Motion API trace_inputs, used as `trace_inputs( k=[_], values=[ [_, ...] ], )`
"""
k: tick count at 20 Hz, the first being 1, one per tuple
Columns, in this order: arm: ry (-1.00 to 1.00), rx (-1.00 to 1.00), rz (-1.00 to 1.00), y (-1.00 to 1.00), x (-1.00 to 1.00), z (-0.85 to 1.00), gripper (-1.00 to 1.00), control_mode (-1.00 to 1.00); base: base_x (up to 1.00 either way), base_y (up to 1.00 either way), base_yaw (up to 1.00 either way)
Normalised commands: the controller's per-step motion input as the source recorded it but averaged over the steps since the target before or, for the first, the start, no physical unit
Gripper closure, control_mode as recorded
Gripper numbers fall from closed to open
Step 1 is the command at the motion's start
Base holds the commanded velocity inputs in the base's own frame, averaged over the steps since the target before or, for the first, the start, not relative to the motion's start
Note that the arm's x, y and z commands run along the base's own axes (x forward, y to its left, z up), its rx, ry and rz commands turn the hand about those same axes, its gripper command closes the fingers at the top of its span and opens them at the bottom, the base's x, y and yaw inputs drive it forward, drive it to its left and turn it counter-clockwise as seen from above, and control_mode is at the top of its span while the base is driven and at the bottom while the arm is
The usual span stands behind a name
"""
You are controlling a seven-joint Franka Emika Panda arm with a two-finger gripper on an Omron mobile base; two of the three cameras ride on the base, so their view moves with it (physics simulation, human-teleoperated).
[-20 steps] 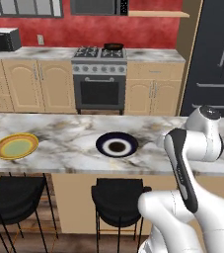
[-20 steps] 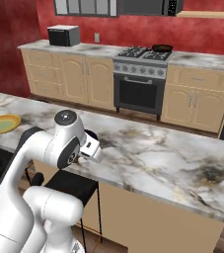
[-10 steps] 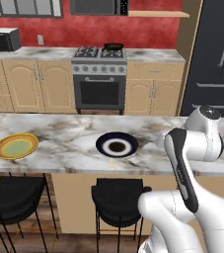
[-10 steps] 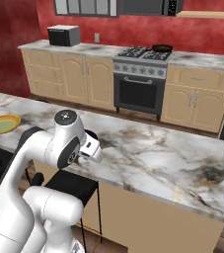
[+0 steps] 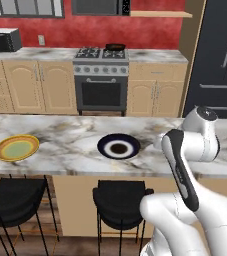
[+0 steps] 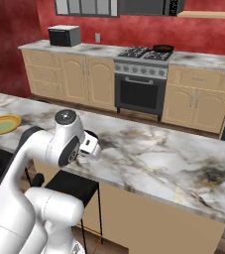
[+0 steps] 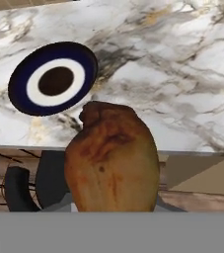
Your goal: Take the chicken drumsticks from the pan and place one on each plate on the dining counter.
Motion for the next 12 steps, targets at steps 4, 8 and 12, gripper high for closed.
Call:
trace_inputs(
  k=[4,8,12],
  values=[
    [0.06,-0.09,0.13,0.5,0.74,0.0,1.0,-1.0,0.0,0.0,0.0],
    [0.11,-0.13,0.03,0.59,0.81,0.0,1.0,-1.0,0.0,0.0,0.0],
    [0.21,-0.07,0.0,0.55,0.9,-0.09,1.0,-1.0,0.0,0.0,0.0]
  ],
)
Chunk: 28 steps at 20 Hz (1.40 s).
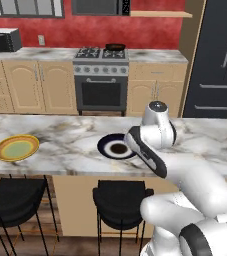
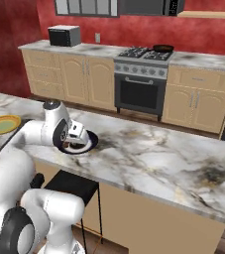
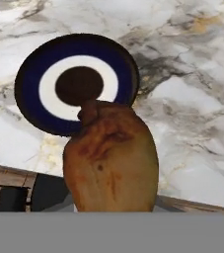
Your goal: Take the chicken drumsticks from the pan and place one on each plate on the dining counter.
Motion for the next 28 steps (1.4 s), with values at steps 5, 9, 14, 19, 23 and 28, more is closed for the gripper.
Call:
trace_inputs(
  k=[5,9,14,19,23,28],
  values=[
    [0.06,0.0,0.0,0.46,0.75,-0.28,1.0,-1.0,0.0,0.0,0.0],
    [0.01,0.0,0.0,0.26,0.44,-0.33,1.0,-1.0,0.0,0.0,0.0],
    [0.0,0.0,0.0,0.08,0.33,-0.39,1.0,-1.0,0.0,0.0,0.0],
    [0.0,0.02,0.0,-0.02,0.25,-0.38,1.0,-1.0,0.0,0.0,0.0],
    [0.0,0.04,0.0,-0.01,0.25,-0.19,1.0,-1.0,0.0,0.0,0.0],
    [0.0,0.01,0.0,0.0,0.28,-0.21,1.0,-1.0,0.0,0.0,0.0]
  ],
)
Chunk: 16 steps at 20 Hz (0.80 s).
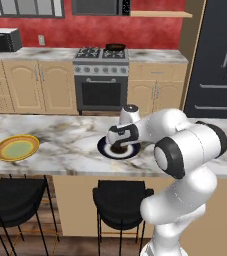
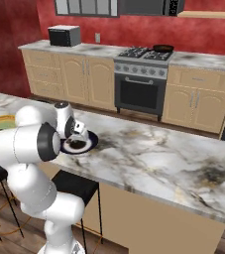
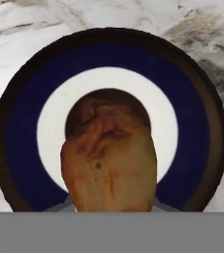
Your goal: Take the chicken drumsticks from the pan and place one on each plate on the dining counter.
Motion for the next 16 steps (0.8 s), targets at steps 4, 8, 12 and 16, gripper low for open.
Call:
trace_inputs(
  k=[4,8,12,16],
  values=[
    [0.0,0.0,0.0,0.0,0.18,-0.16,1.0,-1.0,0.0,0.0,0.0],
    [0.03,0.0,0.0,0.0,0.03,-0.2,-1.0,-1.0,0.0,0.0,0.0],
    [0.01,0.0,0.0,0.0,0.16,-0.2,-1.0,-1.0,0.0,0.0,0.0],
    [0.0,0.0,0.0,0.0,0.18,-0.07,-1.0,-1.0,0.0,0.0,0.0]
  ],
)
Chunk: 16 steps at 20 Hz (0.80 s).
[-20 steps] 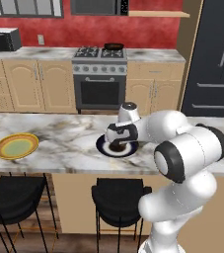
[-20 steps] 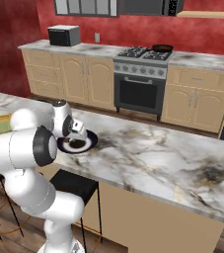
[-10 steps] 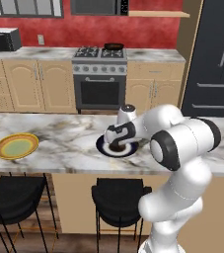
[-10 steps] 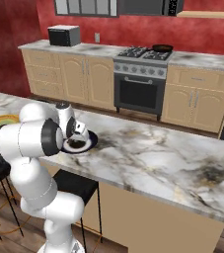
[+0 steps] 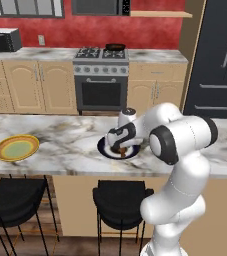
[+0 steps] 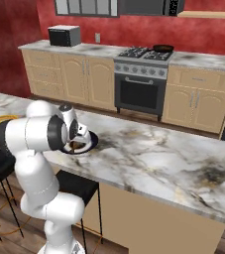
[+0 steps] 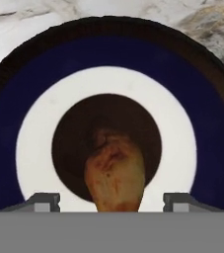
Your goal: Take the chicken drumsticks from the pan and place one on each plate on the dining counter.
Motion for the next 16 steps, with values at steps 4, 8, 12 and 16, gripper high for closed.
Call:
trace_inputs(
  k=[4,8,12,16],
  values=[
    [0.0,0.01,0.0,0.0,0.06,0.23,-1.0,-1.0,0.0,0.0,0.0],
    [0.0,0.0,0.0,0.0,0.0,0.6,-1.0,-1.0,0.0,0.0,0.0],
    [0.0,0.0,0.0,-0.02,-0.4,0.71,-1.0,-1.0,0.0,0.0,0.0],
    [-0.06,0.0,-0.02,-0.13,-0.96,0.22,-1.0,-1.0,0.0,0.0,0.0]
  ],
)
